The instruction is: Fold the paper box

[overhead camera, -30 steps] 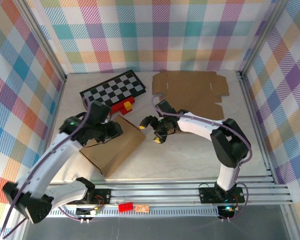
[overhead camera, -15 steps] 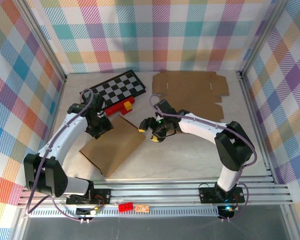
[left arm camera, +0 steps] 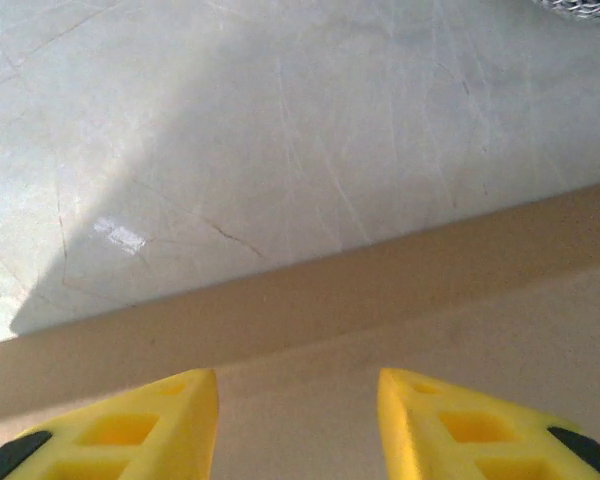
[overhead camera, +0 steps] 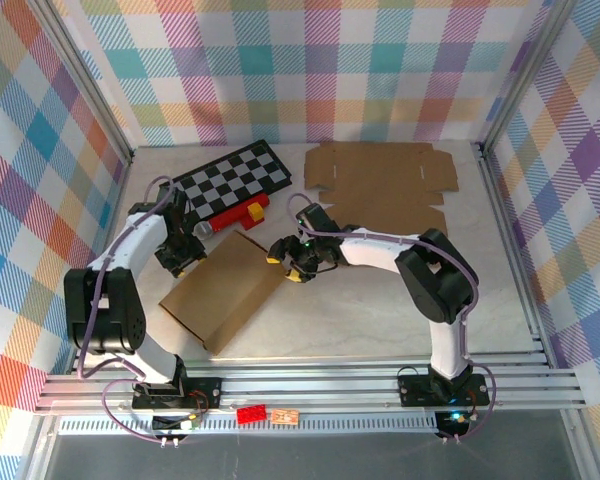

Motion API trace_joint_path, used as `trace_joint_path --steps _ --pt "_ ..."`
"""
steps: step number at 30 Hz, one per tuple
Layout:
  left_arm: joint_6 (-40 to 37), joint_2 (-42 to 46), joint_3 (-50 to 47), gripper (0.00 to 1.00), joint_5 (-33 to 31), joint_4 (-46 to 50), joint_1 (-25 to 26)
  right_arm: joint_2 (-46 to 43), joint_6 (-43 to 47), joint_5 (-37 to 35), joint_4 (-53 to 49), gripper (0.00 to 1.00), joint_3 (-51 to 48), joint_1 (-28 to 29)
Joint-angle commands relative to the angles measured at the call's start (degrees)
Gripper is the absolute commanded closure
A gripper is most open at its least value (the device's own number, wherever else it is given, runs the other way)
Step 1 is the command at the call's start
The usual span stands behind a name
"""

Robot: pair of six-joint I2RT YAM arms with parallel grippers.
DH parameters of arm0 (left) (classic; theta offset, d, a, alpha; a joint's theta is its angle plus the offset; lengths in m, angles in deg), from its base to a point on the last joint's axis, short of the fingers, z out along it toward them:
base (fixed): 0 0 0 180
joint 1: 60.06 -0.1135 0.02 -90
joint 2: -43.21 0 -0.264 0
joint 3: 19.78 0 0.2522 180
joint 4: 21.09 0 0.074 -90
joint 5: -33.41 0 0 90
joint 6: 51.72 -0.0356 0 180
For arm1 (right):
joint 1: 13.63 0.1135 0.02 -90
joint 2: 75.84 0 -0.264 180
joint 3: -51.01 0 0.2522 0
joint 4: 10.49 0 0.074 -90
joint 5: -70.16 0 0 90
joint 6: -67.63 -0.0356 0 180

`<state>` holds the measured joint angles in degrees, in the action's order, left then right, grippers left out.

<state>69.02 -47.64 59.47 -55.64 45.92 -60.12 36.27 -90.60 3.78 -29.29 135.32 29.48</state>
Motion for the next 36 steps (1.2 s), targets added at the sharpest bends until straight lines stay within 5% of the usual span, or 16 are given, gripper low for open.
trace_joint_path --steps 1,19,36 --pt "-2.2 -1.7 -0.8 0.59 0.8 -1.6 -0.6 1.5 -1.7 1.4 5.2 0.35 0.8 0.3" --pt "-3.7 -3.7 -4.8 0.66 7.9 -6.4 -0.4 9.1 -16.9 0.2 37.7 0.41 -6.3 1.6" --pt "-2.8 2.5 3.2 0.56 5.4 -1.4 2.4 8.2 -23.3 -4.5 34.6 0.49 -6.6 4.4"
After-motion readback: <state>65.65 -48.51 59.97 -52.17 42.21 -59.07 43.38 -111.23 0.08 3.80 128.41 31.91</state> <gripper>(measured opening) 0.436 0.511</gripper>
